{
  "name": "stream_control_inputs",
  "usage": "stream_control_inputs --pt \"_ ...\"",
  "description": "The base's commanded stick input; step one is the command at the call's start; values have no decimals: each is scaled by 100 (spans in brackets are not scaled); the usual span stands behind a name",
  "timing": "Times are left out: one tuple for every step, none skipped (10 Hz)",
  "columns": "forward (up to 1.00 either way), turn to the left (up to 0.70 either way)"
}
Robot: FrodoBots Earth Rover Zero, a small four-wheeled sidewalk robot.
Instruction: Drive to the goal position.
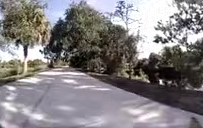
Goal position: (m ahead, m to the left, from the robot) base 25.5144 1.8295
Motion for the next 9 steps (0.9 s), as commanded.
stream_control_inputs --pt "85 34" --pt "85 34" --pt "85 34" --pt "85 21" --pt "85 0" --pt "85 4" --pt "85 16" --pt "85 29" --pt "85 34"
